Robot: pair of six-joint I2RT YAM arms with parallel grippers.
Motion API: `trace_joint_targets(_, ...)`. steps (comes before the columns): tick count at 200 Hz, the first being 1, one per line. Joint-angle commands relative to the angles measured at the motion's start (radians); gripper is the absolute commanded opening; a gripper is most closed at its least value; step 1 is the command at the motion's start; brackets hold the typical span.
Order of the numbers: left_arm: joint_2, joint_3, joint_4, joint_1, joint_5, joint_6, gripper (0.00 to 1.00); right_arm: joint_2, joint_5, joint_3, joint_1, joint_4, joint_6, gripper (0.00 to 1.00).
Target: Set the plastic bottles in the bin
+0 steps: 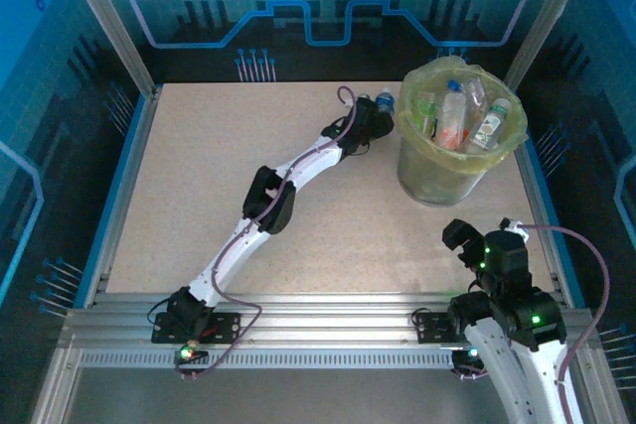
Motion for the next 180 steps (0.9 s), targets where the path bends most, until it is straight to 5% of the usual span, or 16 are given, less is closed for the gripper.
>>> trace_joint_targets(1,-0.099,-0.114,-0.044,0.003,-0.054,0.016,0.33,-0.012,0.025,0.014,0.018,-0.014,0.003,1.0)
trace_joint_targets(111,-0.6,-0.888,0.109,-0.005,-0.025,0.018,0.29,-0.013,0.013,0.012,0.019,0.03,0.005,1.0)
trace_joint_targets(180,-0.862,-1.228,0.297,-0.029,0.009,0.084,0.27,0.054,-0.042,0.021,0.019,0.071,-0.052,1.0)
